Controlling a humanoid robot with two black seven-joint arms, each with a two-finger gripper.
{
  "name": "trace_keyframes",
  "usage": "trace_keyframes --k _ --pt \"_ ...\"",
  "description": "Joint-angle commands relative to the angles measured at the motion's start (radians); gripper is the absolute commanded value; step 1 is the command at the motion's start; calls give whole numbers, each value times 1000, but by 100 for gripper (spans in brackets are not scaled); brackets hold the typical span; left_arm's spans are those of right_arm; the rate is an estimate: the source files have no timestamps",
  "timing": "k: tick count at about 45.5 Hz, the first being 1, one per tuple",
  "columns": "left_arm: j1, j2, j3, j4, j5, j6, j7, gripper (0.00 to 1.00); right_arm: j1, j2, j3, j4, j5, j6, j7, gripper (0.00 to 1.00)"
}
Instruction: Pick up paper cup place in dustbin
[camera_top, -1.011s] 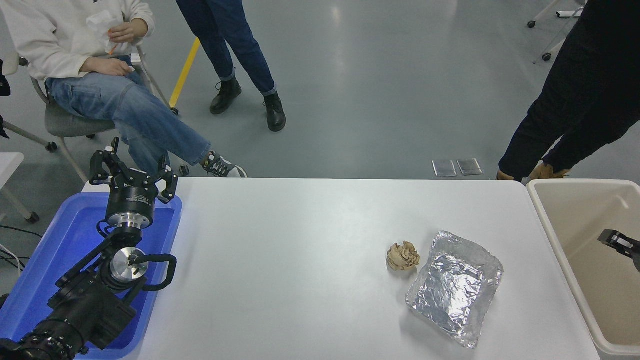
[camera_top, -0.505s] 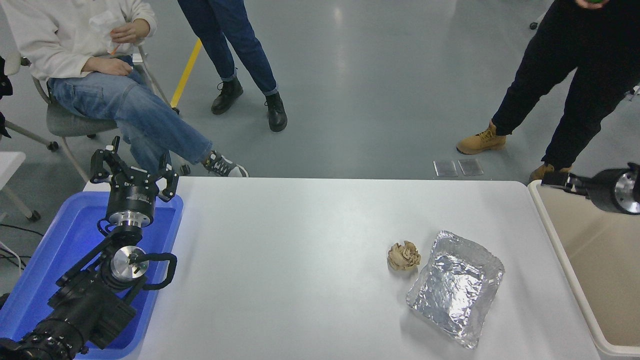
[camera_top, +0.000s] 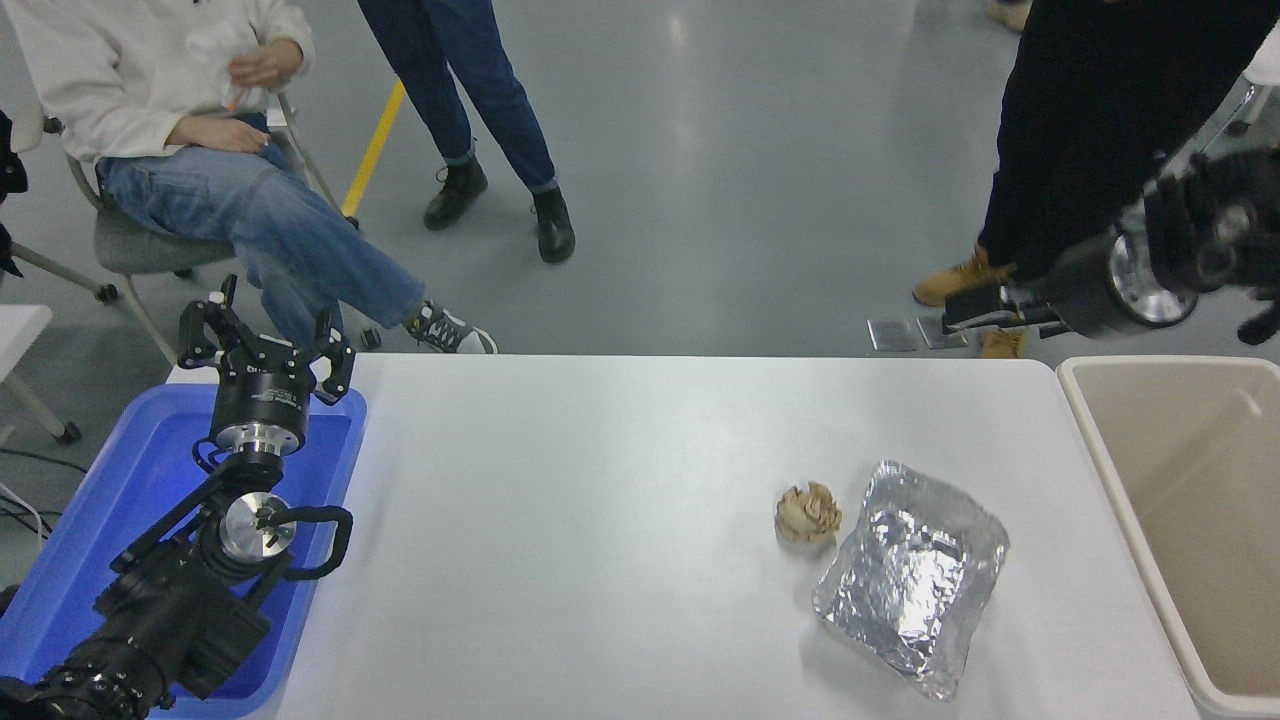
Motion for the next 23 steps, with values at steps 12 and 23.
trace_keyframes --k 12,23 --pt "0 0 0 0 0 0 0 99 178 368 -34 30 349 216 -4 100" --pt "0 0 -2 0 0 0 0 99 258 399 -66 53 377 310 -4 100"
